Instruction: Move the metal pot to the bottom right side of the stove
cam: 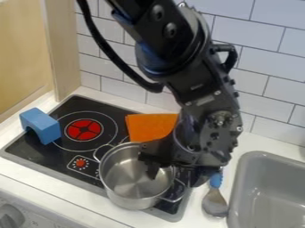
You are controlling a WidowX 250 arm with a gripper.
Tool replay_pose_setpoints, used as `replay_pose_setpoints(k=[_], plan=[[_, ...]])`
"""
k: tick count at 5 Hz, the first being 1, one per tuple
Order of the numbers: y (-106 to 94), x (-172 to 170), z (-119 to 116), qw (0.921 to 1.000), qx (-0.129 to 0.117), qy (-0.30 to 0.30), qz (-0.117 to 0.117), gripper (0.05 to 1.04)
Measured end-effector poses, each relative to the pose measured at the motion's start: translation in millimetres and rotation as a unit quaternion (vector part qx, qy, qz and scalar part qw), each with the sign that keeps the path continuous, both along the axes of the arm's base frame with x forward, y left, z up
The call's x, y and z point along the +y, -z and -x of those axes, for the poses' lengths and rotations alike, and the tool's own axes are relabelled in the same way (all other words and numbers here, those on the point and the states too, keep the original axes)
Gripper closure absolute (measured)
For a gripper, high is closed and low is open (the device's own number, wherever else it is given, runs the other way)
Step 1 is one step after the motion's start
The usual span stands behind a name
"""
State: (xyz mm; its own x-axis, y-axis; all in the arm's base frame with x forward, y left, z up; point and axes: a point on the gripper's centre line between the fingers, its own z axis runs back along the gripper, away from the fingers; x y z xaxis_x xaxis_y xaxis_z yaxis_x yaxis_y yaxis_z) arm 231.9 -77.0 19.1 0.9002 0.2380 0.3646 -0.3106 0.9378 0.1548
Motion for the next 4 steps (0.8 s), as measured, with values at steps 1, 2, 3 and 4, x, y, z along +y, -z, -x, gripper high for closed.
replay_pose_setpoints(k=[1,2,3,4], plan=[[-8.4,-2.6,3.5,0.9996,0.01,0.011,0.025,0.079],[-29.4,-3.9,3.2,0.999,-0.01,0.016,0.041,0.087],[-52.8,-0.6,5.2,0.9977,-0.032,0.007,0.059,0.083],[-69.5,4.3,7.4,0.9967,-0.053,-0.003,0.062,0.083]])
